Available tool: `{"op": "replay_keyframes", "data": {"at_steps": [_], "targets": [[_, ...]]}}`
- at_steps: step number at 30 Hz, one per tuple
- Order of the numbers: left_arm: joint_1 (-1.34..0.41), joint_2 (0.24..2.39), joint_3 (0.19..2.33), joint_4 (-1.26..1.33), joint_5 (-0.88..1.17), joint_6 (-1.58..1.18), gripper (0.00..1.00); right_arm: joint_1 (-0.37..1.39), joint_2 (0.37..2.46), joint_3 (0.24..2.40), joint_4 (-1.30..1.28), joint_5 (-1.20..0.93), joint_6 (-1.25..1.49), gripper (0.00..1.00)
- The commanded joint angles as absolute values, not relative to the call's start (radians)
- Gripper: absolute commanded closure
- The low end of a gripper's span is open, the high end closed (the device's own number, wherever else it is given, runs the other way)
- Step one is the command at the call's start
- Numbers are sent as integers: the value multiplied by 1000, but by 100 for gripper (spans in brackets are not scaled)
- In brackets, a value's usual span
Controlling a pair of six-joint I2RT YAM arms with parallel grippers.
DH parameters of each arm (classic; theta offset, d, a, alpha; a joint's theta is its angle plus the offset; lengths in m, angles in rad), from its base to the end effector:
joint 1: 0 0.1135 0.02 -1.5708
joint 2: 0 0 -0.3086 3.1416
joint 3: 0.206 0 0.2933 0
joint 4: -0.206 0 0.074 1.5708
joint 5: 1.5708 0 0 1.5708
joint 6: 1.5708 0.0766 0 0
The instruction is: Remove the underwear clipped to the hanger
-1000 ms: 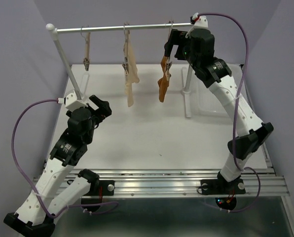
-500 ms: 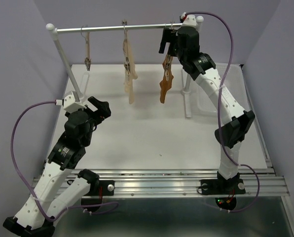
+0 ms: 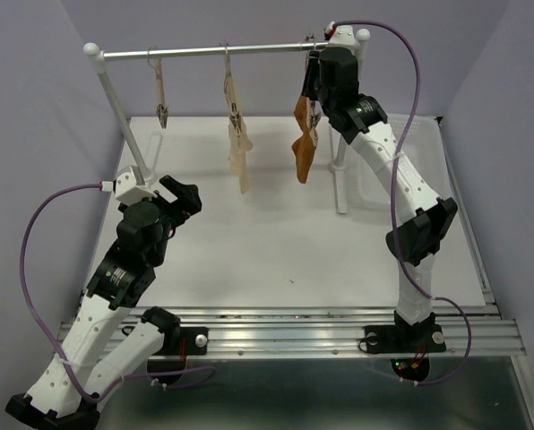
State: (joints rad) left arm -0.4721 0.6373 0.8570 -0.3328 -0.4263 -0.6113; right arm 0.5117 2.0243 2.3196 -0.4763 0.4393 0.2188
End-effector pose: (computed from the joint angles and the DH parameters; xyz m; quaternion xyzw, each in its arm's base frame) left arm 0.1764 -0.0545 0.4020 -0.1912 0.7175 -0.2004 0.6391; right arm 0.4985 0.2426 0.5061 0.0286 0.7620 0.0669 0.6435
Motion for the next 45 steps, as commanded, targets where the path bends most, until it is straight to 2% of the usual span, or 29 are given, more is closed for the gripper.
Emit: {"op": "replay_keyframes", "data": {"at_steps": [1,5,18,20,23,24,45], "targets": [[-477,629,845,-291,-431,-601,1,511,2040,2373,-416,476,190,62],[-477,624,845,-295,-434,-603,1,511,2046,2385,-423,483,169,69],[-477,617,845,-298,-437,-603,1,511,2091,2421,-456,445,112,70],[-477,615,845,-299,-437,-603,1,511,2092,2425,-456,446,109,76],[-477,612,845,-298,-442,-603,1,511,2089,2424,-453,426,106,97],[-477,612,847,-298,-442,-603,1,511,2086,2422,-442,426,101,99],[-477,617,842,-293,-446,-603,1,511,1888,2279,-414,324,-44,99]]}}
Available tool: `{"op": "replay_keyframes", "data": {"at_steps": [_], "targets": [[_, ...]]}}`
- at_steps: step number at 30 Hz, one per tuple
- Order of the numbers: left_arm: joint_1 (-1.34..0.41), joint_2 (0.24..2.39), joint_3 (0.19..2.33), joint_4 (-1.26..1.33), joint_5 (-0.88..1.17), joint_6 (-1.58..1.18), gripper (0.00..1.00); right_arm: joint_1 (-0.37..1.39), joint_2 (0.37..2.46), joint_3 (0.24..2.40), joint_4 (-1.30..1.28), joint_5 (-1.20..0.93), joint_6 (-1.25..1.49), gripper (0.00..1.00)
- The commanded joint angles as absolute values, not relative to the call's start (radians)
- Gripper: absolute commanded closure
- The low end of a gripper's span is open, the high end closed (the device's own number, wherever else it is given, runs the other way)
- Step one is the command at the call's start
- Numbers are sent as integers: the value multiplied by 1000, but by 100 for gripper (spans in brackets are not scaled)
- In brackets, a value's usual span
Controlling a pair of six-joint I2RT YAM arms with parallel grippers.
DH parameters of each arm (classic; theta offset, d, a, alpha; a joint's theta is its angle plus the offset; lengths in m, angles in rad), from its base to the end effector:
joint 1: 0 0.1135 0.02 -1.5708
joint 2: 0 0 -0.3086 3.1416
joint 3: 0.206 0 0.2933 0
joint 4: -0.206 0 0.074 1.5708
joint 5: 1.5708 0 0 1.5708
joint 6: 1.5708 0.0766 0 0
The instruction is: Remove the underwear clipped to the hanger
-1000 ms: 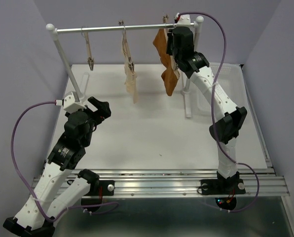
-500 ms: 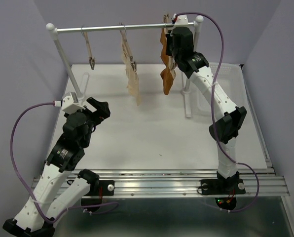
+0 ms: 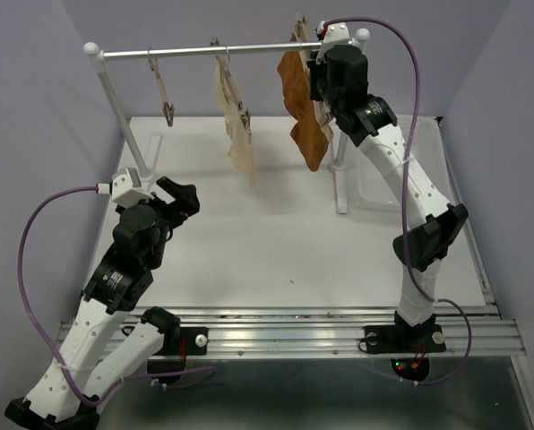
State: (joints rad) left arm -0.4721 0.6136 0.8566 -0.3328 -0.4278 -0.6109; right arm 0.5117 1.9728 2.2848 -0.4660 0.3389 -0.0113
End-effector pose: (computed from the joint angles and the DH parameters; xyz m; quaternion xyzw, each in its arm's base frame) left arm 0.1703 -0.0513 0.4056 -0.1929 0.7096 -0.2055 0.6457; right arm 0.4834 0.2422 0.5203 -0.0875 0.7514 0.0347 0.6530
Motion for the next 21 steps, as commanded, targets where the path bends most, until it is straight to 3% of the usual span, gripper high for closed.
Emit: {"op": "replay_keyframes", "data": {"at_steps": [1,21], "targets": [[-477,618,844,-291,-442,-601,1,511,1884,2276,-416,327,-46,99],[-477,641,839,-249,-391,-575,1,511,1691,2018,-469,221,-58,99]]}}
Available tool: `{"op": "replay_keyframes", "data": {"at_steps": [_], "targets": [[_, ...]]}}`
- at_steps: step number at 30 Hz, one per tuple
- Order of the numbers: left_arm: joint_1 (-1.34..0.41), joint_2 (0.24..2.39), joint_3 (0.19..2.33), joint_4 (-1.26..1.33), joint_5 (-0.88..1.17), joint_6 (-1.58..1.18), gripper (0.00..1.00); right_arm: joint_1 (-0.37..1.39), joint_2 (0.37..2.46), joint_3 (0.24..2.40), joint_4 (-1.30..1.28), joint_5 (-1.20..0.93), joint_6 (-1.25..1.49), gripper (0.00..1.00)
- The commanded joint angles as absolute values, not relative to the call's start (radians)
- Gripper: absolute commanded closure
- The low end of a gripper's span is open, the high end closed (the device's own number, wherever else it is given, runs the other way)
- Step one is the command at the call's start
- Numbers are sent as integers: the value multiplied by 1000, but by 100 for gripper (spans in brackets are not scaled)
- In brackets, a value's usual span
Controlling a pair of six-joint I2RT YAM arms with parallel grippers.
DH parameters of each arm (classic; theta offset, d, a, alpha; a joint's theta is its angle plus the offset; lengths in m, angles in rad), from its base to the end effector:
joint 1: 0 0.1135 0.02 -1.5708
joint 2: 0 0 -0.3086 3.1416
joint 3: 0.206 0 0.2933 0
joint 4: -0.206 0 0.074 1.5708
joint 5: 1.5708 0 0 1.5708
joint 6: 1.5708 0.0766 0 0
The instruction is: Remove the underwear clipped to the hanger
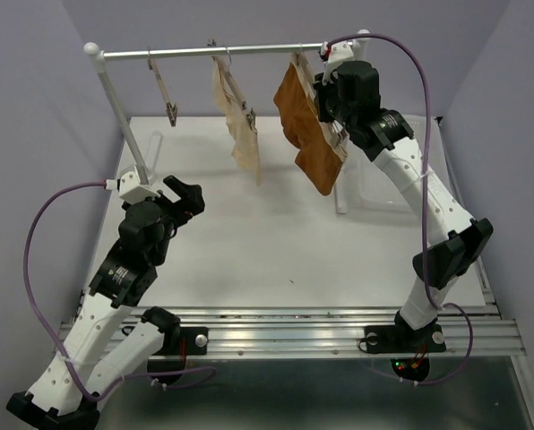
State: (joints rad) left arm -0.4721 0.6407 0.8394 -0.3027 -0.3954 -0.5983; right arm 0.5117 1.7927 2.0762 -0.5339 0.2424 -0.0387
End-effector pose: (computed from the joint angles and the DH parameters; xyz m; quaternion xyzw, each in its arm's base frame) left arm 0.1792 -0.0584 0.3984 -0.1771 0.7187 -0.2092 0.6390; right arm 0.4367 0.2242 0.5157 -0.1417 0.7747 0.0498 0.6142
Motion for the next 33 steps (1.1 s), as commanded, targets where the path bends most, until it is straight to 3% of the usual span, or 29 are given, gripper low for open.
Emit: {"op": "replay_keyframes", "data": {"at_steps": [1,8,17,23,29,33], "targets": [[-477,643,839,-247,-384,-575,1,511,1677,2000,-465,216,-63,99],[-477,708,861,-158,-273,-564,1,511,1536,1832,-518,198,-63,99],[-479,1033,1086,152,207,-345,1,511,1201,1436,-578,56,57,99],[-477,1135,1216,345,540,-95,1,511,1077,1342,-661,-139,74,99],[-476,1228,1342,290,925,171,1,511,1011,1321,-738,-271,41,99],[-472,1279,1423,73,1143,366,1,511,965,1295,-764,-363,-6,99]]}}
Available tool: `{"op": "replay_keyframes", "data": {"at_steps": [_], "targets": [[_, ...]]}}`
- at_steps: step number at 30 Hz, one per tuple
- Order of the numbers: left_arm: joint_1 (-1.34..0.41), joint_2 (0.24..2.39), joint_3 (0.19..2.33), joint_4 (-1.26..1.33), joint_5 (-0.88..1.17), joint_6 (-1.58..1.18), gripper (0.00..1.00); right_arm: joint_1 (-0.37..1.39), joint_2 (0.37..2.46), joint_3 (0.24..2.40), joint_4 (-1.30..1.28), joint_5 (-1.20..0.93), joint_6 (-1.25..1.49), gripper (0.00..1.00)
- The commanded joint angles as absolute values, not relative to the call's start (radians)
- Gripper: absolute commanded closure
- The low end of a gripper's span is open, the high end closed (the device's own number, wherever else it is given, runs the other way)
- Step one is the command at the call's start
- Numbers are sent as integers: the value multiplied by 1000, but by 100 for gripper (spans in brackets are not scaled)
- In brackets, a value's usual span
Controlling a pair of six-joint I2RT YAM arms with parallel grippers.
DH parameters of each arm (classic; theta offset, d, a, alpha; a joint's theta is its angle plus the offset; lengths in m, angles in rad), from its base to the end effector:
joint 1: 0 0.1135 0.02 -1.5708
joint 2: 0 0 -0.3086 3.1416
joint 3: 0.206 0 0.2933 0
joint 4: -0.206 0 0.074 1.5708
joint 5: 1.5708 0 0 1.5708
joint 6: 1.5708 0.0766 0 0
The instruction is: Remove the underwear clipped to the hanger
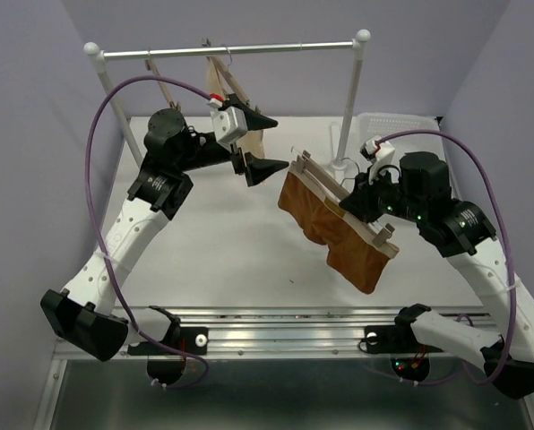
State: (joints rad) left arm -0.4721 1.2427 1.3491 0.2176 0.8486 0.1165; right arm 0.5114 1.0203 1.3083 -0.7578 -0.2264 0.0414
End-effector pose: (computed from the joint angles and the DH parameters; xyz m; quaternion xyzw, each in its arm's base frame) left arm 0.2569 -0.1957 0.5355 0.4742 0.4122 -0.3674 0.6857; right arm 0.2090 0.1370 0.4483 -0.2546 0.8098 0.2345 0.4738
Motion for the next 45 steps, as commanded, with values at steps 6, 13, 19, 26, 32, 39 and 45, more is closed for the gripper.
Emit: {"op": "replay_keyframes", "data": {"at_steps": [6,13,19,26,32,39,45], "targets": [[-466,1312,1485,-198,1206,573,1,511,963,1318,-794,-454,-118,99],[-465,1286,1447,-356,1249,712,1,511,907,1284,-834,-511,-293,99],[-465,1307,1445,-304,1247,584,1,511,931,1295,-851,-552,-334,99],[-465,1312,1404,-307,1272,586,1,511,925,1292,-828,-546,-339,99],[-465,1272,1315,-200,1298,493,1,511,927,1287,-816,-555,-350,99],[-465,1258,1267,-130,1316,436,1,511,951,1301,-815,-575,-356,99],[-465,1273,1253,-75,1345,380,1,511,963,1301,-818,-575,-362,99]]}}
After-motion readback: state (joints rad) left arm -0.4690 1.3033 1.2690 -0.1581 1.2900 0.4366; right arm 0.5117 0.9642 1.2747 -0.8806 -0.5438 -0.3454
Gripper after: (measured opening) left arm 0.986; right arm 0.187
